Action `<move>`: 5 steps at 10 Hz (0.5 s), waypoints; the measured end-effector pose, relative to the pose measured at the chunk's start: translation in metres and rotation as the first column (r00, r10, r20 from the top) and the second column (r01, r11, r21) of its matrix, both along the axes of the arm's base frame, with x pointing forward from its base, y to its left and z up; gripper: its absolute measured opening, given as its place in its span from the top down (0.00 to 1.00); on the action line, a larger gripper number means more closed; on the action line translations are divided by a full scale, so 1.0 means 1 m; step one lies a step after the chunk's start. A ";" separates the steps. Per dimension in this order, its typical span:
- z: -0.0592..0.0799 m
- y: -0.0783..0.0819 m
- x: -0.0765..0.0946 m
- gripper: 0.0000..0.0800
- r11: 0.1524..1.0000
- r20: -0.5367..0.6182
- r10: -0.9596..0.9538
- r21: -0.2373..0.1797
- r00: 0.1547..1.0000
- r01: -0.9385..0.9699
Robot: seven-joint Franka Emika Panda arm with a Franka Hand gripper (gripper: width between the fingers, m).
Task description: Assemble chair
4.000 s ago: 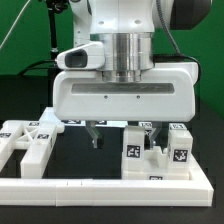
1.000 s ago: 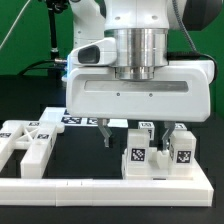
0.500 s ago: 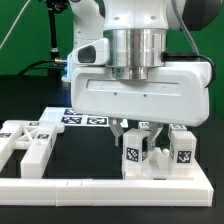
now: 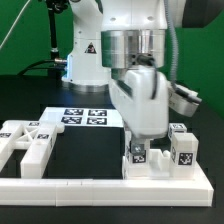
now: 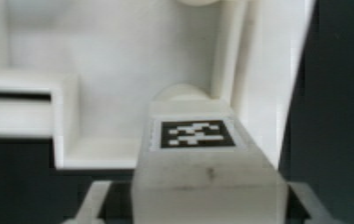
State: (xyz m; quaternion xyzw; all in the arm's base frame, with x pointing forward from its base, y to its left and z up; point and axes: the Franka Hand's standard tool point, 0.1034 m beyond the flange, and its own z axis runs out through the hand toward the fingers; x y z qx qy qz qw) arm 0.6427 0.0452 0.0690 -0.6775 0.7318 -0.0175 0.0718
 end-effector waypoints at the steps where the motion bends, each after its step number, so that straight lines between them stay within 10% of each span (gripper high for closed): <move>1: -0.001 0.000 0.000 0.64 0.998 0.003 -0.058 0.013 0.998 0.057; 3: -0.001 0.001 -0.001 0.64 0.999 0.004 0.034 -0.003 0.999 -0.034; 5: -0.001 0.006 0.000 0.25 0.952 0.017 0.303 -0.047 0.953 -0.302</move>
Offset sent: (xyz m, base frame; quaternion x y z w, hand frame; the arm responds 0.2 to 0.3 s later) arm -0.0065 0.0108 0.0030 -0.0498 0.0367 -0.2394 0.9690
